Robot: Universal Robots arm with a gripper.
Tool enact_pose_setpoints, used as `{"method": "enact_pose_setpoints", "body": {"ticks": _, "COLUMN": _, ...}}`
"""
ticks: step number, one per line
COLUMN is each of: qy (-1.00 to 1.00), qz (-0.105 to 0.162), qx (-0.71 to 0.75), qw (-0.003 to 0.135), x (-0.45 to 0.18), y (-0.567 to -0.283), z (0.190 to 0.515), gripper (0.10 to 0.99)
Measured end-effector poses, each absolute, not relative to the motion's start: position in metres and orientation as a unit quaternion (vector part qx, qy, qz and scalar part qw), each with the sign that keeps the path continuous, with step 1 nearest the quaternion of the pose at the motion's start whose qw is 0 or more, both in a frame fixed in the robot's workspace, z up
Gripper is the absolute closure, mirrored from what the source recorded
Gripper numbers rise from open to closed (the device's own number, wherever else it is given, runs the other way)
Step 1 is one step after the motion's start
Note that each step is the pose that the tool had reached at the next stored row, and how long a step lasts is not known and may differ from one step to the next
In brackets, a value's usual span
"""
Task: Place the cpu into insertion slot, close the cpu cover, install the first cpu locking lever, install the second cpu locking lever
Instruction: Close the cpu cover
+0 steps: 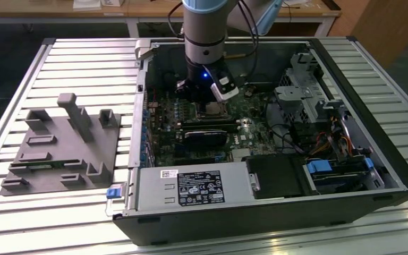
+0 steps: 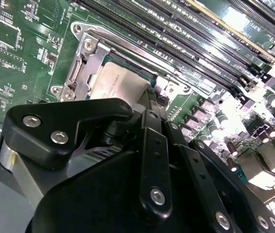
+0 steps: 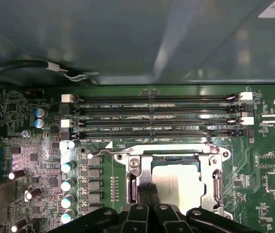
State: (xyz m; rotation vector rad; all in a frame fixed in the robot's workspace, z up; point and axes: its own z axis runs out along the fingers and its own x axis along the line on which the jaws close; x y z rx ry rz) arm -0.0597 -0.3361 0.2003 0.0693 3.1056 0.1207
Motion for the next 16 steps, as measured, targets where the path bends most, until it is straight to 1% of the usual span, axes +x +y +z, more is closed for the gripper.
{"method": "enact_pose_setpoints", "body": {"ticks": 12, "qy": 0.999, "qz": 0.039, "qx": 0.022, "qw": 0.016, "x": -0.060, "y": -0.336, "z": 0.220, "gripper": 0.980}}
{"method": "enact_pose_setpoints", "body": {"ticks": 16, "qy": 0.999, "qz": 0.039, "qx": 0.022, "qw": 0.016, "x": -0.059, "y": -0.336, "z": 0.220, "gripper": 0.980}}
